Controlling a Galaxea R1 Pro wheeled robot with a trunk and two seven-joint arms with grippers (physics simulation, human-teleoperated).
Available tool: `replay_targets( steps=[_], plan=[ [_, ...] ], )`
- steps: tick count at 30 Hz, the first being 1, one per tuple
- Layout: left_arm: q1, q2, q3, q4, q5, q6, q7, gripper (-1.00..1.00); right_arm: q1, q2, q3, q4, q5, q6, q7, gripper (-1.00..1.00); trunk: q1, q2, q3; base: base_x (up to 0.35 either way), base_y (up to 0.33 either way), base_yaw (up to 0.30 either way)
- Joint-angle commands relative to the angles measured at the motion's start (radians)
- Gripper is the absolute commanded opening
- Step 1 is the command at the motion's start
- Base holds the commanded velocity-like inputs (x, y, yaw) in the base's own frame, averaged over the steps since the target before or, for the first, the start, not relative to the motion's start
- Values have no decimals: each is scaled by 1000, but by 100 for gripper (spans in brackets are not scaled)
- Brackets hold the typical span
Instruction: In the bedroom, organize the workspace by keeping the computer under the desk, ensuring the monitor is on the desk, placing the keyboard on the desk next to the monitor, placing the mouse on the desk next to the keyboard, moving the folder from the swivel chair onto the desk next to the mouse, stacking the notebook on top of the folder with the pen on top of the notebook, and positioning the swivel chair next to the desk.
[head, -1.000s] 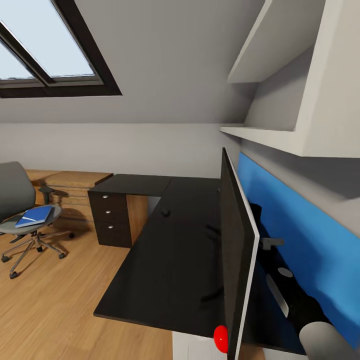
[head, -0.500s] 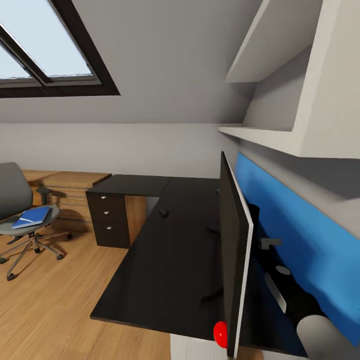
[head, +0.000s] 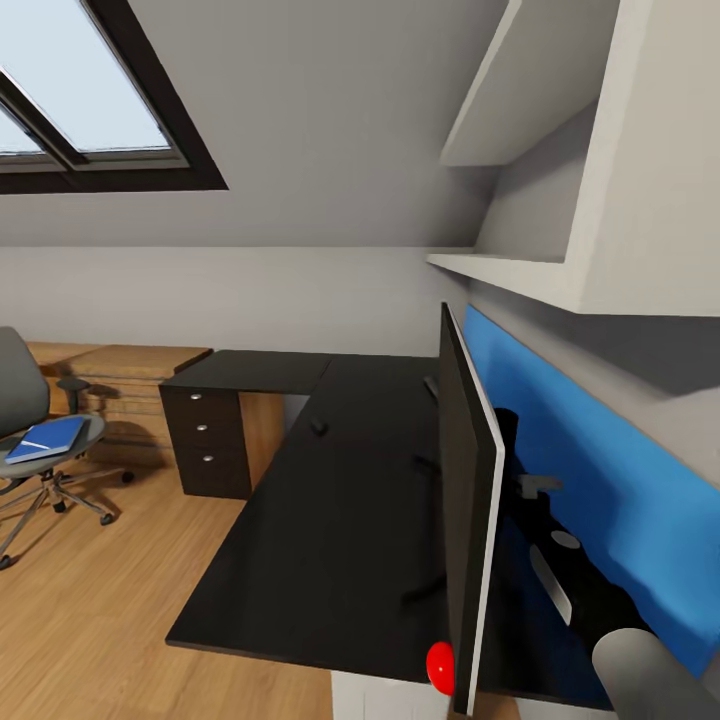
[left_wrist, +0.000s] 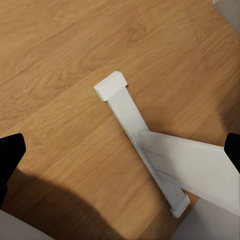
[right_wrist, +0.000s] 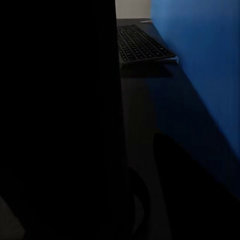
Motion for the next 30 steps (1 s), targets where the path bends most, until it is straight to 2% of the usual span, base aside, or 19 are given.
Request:
replay_targets(
  steps=[1, 17, 18, 30],
  plan=[
    [0, 1, -3, -2, 10, 3, 0, 100, 0, -1, 1, 27, -11, -2, -1, -100, 0, 0, -1, 17, -14, 0],
    [0, 1, -3, -2, 10, 3, -1, 100, 0, -2, -1, 27, -12, -2, -1, -100, 0, 0, -1, 61, -26, 0],
    [0, 1, -3, -2, 10, 3, -1, 100, 0, -2, -1, 27, -13, -2, -1, 100, 0, 0, -1, 2, -1, 0],
    [0, 1, -3, -2, 10, 4, 1, 100, 0, -2, -1, 27, -14, -2, -1, 100, 0, 0, -1, 0, 0, 0]
  ],
)
